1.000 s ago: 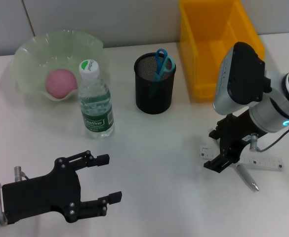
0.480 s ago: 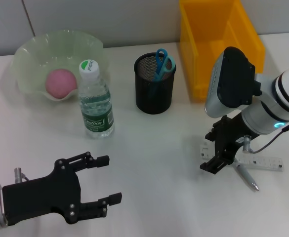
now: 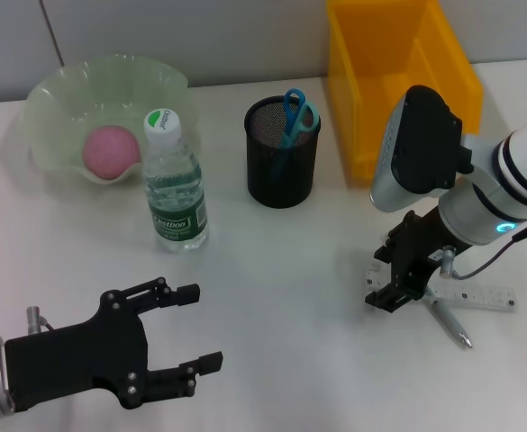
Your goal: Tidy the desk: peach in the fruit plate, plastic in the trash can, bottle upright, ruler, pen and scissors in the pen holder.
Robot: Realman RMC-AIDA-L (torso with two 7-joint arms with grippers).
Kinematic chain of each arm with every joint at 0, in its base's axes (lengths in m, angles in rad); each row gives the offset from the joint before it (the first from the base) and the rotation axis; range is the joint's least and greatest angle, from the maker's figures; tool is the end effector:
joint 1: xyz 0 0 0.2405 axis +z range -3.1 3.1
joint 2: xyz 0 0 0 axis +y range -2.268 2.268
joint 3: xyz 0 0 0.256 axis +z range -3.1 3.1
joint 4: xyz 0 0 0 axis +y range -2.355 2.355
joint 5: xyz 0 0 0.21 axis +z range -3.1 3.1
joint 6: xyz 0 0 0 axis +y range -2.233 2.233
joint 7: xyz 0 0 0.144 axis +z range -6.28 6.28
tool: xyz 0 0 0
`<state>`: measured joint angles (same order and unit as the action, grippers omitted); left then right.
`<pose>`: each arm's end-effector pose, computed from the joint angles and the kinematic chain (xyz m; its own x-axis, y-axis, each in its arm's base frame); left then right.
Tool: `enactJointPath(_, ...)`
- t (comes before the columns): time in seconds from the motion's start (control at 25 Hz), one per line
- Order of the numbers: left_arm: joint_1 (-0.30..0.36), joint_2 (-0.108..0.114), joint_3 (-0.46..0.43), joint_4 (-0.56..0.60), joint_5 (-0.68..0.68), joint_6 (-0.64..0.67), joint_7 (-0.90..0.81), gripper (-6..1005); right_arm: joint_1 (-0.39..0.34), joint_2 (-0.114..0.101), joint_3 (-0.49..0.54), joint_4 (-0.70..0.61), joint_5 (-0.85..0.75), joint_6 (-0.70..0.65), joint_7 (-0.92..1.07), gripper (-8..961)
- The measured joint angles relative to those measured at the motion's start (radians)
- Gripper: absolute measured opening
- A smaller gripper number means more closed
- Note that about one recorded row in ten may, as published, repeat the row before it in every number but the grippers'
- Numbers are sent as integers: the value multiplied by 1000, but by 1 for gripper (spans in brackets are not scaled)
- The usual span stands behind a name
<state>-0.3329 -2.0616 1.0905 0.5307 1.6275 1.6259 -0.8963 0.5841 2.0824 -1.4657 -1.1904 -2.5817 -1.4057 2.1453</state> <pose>-0.2757 0.2549 -0.0377 0.8136 0.0600 0.5783 0.1777 -0.9727 -0.1490 0.2085 0.3527 -0.0317 0.8650 -0.3358 0.3728 -0.2308 -0.9260 -0.2987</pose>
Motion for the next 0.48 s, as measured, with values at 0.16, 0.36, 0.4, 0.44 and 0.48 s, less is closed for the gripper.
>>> enactJointPath(0.16,0,0,0,0,0,0,1,798,3,-1,1,5,0,1,3,754)
enactJointPath(0.36,0,0,0,0,0,0,1,798,6,-1,1,9,-2,2,4,598)
enactJointPath(0.4,0,0,0,0,0,0,1,798,6,-1,1,9,-2,2,4,596)
enactJointPath(0.44,0,0,0,0,0,0,1,798,7,-1,1,9,-2,2,4,594)
enactJointPath(0.48,0,0,0,0,0,0,1,798,7,-1,1,9,-2,1,4,593)
